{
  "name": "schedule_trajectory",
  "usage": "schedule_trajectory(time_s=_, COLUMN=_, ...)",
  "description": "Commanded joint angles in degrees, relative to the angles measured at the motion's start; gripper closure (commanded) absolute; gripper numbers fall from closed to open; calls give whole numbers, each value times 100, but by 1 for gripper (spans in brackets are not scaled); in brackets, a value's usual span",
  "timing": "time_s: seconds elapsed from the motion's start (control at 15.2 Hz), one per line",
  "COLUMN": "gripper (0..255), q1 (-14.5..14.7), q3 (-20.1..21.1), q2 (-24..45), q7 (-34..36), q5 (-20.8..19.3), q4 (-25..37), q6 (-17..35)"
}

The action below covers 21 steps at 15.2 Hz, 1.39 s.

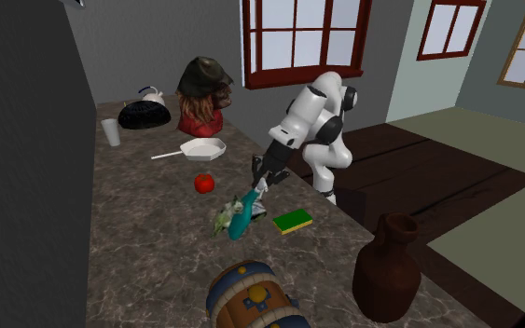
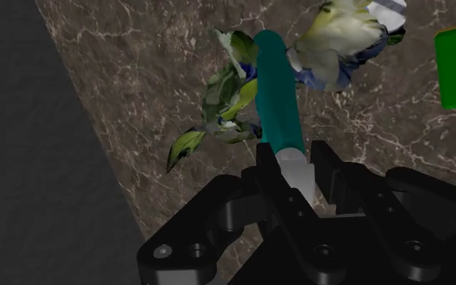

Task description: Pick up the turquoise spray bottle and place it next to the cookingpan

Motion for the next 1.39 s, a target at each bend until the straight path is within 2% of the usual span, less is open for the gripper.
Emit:
schedule_trajectory(time_s=0.0, gripper=255, q1=7, q3=6, q2=6, q7=-65, q5=32, q4=167, q6=-145)
schedule_trajectory(time_s=0.86, gripper=255, q1=38, q3=33, q2=254, q7=-465, q5=214, q4=1438, q6=-1103)
schedule_trajectory(time_s=1.32, gripper=255, q1=-222, q3=-315, q2=-328, q7=-1181, q5=400, q4=1169, q6=-1161)
